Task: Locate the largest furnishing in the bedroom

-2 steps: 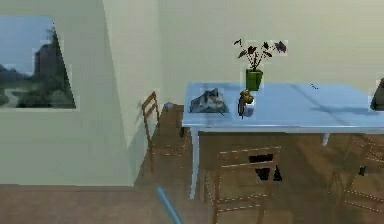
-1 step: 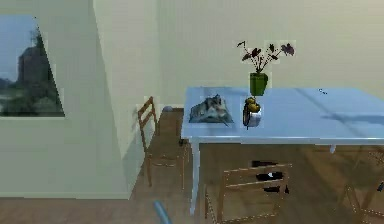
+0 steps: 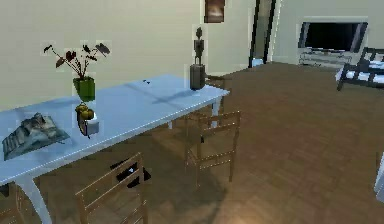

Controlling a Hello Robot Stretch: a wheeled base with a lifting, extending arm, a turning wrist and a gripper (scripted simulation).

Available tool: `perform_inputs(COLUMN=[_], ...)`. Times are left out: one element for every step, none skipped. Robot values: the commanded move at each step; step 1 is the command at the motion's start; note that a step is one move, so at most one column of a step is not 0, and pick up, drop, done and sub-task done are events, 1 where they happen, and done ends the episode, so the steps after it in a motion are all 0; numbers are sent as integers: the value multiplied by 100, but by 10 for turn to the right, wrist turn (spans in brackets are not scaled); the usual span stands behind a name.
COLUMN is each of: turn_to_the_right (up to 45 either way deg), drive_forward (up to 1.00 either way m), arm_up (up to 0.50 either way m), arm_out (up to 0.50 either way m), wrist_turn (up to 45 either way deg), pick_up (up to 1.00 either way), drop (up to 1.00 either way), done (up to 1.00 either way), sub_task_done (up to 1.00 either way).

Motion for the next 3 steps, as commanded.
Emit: perform_inputs(turn_to_the_right=[240,30,0], drive_forward=[0,0,45], arm_up=[0,0,0], arm_out=[0,0,0], wrist_turn=[0,0,0], pick_up=[0,0,0], drop=[0,0,0], done=[0,0,0], sub_task_done=[0,0,0])
